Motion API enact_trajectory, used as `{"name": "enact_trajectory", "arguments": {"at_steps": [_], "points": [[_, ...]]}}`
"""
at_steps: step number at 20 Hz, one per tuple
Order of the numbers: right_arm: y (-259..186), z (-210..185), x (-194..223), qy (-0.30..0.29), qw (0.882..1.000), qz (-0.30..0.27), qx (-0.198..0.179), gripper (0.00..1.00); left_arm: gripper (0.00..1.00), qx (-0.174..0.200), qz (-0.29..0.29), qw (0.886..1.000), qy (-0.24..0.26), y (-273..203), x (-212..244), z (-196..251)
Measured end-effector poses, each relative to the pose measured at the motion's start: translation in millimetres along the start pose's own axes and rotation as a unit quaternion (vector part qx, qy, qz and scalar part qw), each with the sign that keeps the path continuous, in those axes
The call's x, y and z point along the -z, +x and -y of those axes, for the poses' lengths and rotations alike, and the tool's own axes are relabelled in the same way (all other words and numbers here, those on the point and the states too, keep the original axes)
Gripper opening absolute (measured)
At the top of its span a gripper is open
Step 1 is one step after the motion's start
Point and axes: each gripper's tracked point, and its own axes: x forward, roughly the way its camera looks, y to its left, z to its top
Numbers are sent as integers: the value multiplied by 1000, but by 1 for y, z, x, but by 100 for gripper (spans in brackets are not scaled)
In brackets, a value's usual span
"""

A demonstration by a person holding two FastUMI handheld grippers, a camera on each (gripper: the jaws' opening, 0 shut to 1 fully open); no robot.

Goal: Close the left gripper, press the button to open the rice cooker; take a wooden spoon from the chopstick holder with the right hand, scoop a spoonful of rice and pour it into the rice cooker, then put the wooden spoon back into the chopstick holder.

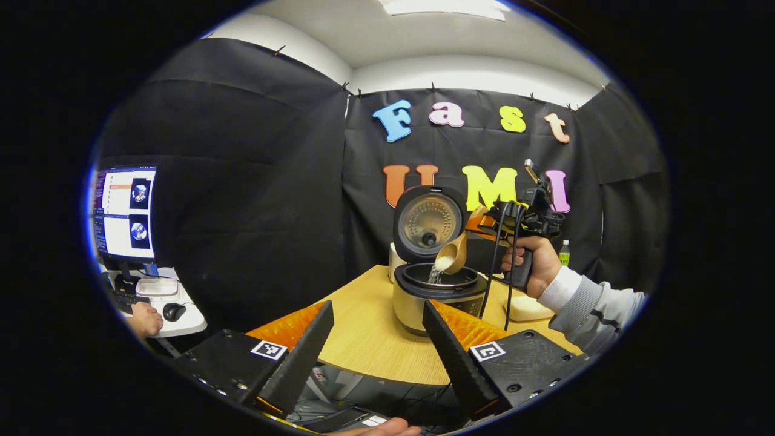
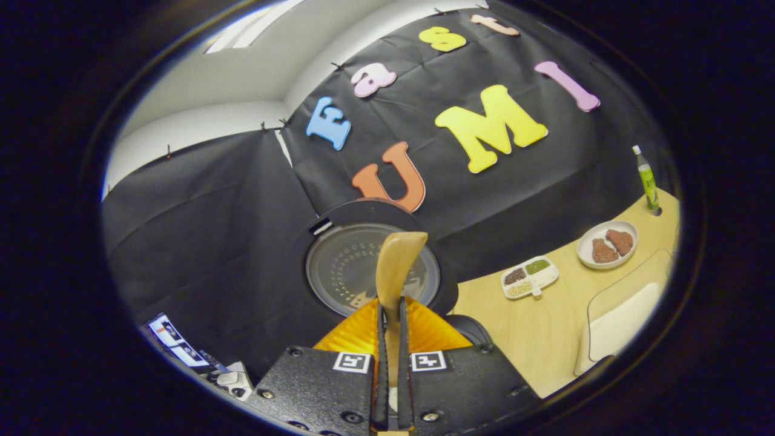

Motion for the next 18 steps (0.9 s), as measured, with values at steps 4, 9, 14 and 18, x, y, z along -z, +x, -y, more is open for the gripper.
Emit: {"name": "enact_trajectory", "arguments": {"at_steps": [4,9,14,18], "points": [[-3,-2,-6,-57,998,7,1,11,95,12,1,1000,2,0,-1,8],[-6,-11,-9,-174,985,23,-2,11,95,31,-12,999,6,1,3,19],[-7,-9,-4,-266,963,37,8,11,95,38,-27,999,-1,2,10,22],[-7,-13,2,-332,942,38,14,11,95,41,-27,999,-16,-2,8,22]]}}
